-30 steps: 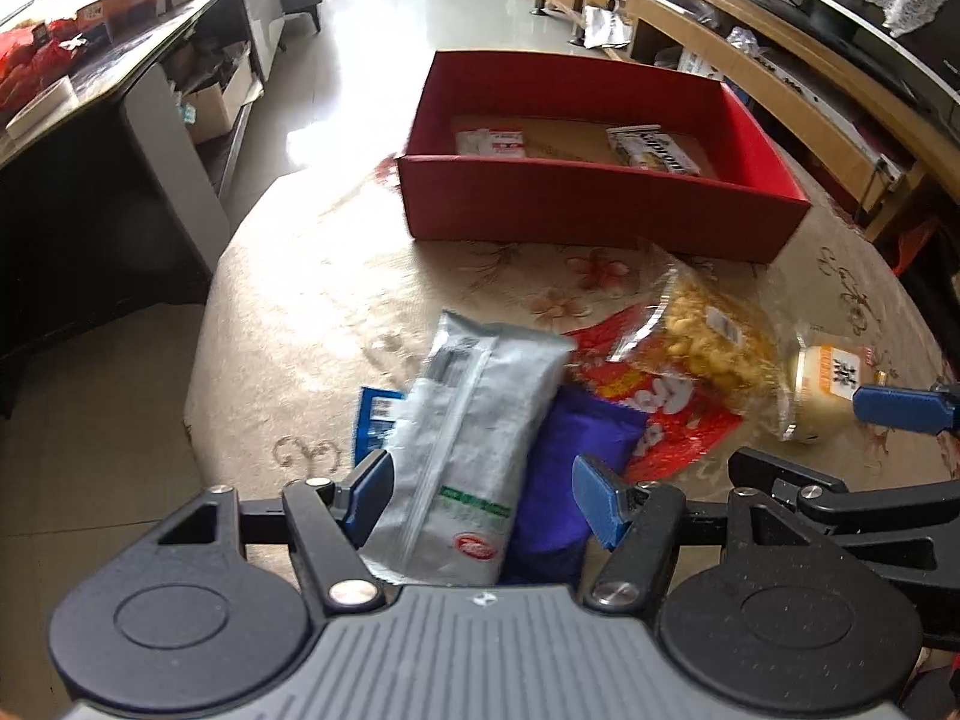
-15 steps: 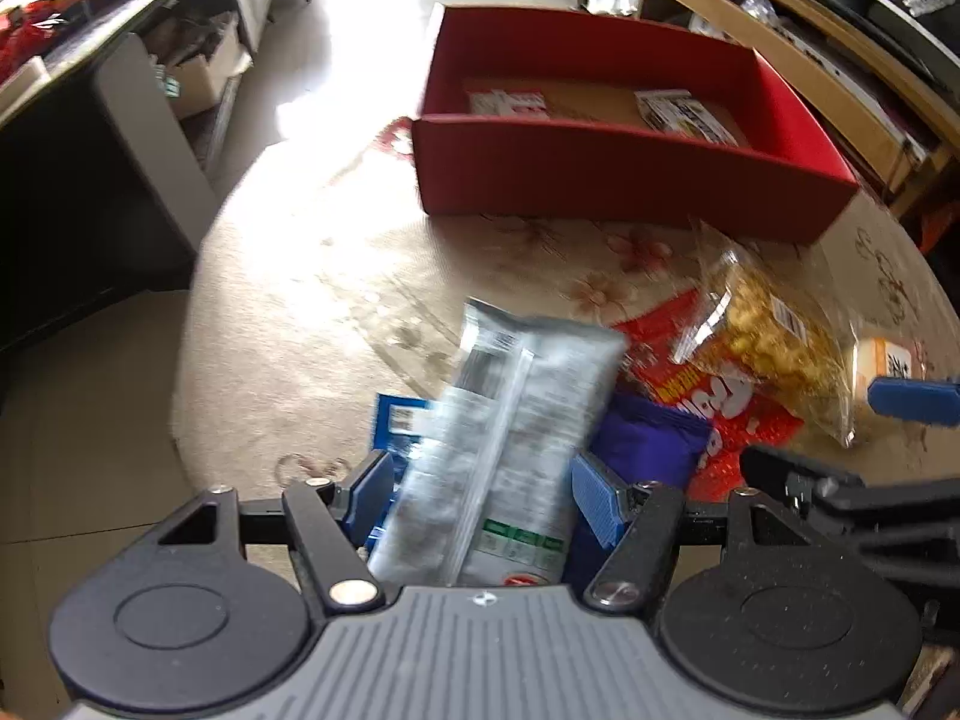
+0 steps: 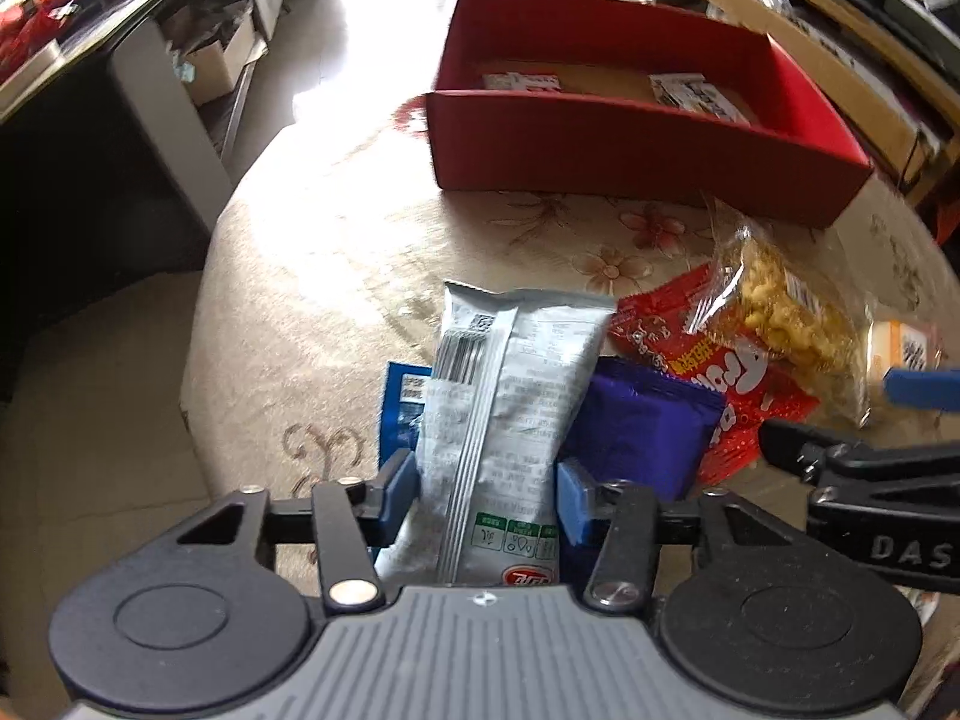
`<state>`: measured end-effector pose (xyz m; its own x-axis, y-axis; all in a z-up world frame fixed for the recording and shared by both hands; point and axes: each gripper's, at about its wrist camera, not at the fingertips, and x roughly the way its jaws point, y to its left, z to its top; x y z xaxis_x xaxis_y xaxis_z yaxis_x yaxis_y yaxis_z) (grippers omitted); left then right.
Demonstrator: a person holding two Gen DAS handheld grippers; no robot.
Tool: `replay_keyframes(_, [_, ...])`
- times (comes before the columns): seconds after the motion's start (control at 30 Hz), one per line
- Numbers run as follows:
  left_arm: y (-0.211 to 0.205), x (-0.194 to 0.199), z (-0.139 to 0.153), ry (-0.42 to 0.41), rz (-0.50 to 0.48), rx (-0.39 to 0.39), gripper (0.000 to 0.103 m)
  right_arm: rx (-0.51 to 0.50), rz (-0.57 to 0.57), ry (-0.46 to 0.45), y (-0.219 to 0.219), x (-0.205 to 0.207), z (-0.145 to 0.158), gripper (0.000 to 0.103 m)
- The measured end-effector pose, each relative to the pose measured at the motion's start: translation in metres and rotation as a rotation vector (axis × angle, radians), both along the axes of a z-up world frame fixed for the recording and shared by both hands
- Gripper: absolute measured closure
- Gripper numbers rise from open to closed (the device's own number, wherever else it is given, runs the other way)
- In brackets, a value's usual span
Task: Organize snacks
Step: 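Move both grippers back to the snacks and grasp the silver packet with the left gripper, then lift the silver packet with the left gripper while the right grasps the small silver-red packet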
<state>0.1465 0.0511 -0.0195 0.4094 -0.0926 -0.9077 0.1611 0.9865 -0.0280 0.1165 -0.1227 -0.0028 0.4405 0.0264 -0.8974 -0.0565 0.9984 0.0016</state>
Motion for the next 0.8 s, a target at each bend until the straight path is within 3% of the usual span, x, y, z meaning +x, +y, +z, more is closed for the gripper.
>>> replay_keyframes(0.23, [0.026,0.000,0.008,0.019,0.078,-0.085,0.079,0.046,0.000,0.033,0.023,-0.003,-0.009,0.011])
replay_keyframes(0.33, [0.029,-0.003,0.005,0.029,0.077,-0.080,0.079,0.078,-0.024,0.049,0.031,-0.004,-0.016,0.011])
replay_keyframes(0.43, [0.038,-0.001,0.004,0.051,0.092,-0.127,0.079,0.100,-0.071,0.047,0.033,-0.004,-0.019,0.011])
replay_keyframes(0.63, [0.058,0.008,-0.008,0.105,0.189,-0.172,0.072,0.157,-0.127,0.073,0.038,0.004,-0.031,0.011])
replay_keyframes(0.7, [0.063,0.009,-0.011,0.120,0.204,-0.198,0.069,0.207,-0.136,0.093,0.036,0.006,-0.036,0.014])
replay_keyframes(0.8, [0.059,0.006,-0.014,0.124,0.186,-0.201,0.067,0.198,-0.099,0.093,0.036,0.004,-0.036,0.020])
